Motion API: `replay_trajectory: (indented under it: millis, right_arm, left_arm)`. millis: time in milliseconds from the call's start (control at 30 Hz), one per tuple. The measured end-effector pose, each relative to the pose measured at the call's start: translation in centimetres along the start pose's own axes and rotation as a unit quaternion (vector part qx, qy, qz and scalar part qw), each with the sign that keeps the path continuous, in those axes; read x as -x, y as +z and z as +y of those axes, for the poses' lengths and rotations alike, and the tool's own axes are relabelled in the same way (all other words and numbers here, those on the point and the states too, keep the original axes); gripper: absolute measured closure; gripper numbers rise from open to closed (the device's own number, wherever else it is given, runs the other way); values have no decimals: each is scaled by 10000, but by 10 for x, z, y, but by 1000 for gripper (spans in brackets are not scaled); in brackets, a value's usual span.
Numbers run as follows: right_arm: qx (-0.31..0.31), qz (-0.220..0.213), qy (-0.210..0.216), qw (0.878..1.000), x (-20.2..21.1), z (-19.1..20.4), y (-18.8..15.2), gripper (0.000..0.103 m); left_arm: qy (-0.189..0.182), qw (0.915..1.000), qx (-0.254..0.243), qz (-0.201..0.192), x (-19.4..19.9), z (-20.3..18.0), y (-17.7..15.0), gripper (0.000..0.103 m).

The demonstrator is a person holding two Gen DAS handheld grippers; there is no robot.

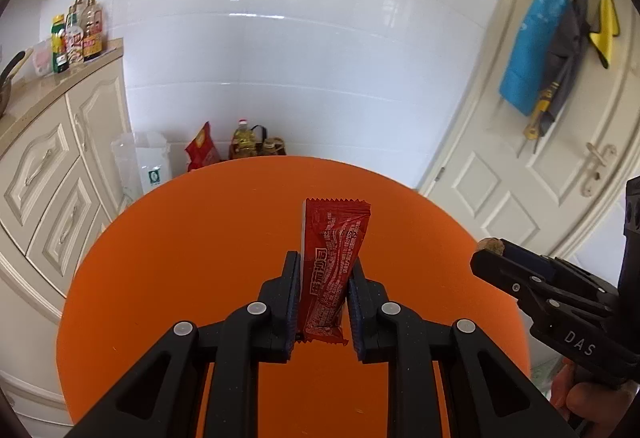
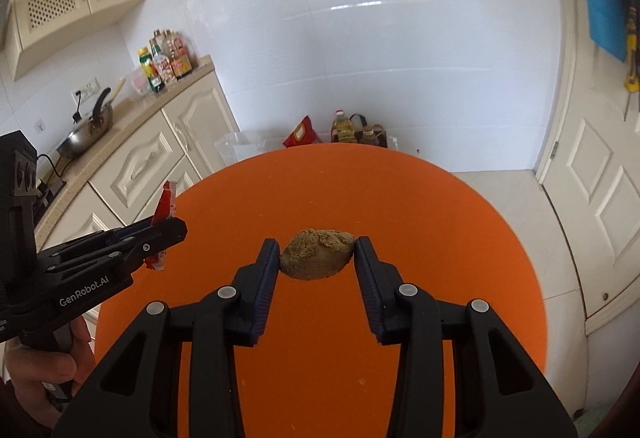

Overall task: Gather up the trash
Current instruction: 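Carry the red wrapper with the left tool while the right tool carries the brown lump to the bin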

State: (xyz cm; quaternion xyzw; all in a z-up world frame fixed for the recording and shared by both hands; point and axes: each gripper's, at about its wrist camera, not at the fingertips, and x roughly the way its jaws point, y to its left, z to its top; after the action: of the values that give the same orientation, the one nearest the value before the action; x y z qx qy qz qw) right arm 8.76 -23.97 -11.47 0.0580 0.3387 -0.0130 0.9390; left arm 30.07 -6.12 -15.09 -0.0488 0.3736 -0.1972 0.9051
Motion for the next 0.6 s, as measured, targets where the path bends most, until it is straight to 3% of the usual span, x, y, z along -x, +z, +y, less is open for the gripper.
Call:
replay_trajectory:
  millis: [267, 600]
  right_arm:
    - [-224, -391, -201, 9988, 72, -32, -23, 64]
    - [-699, -834, -789, 9909, 161, -100, -58, 64]
  left_arm:
    - [-333, 9983, -450, -142, 94, -73, -65, 85]
    - [-1020, 9883, -1119, -206, 130, -149, -96, 85]
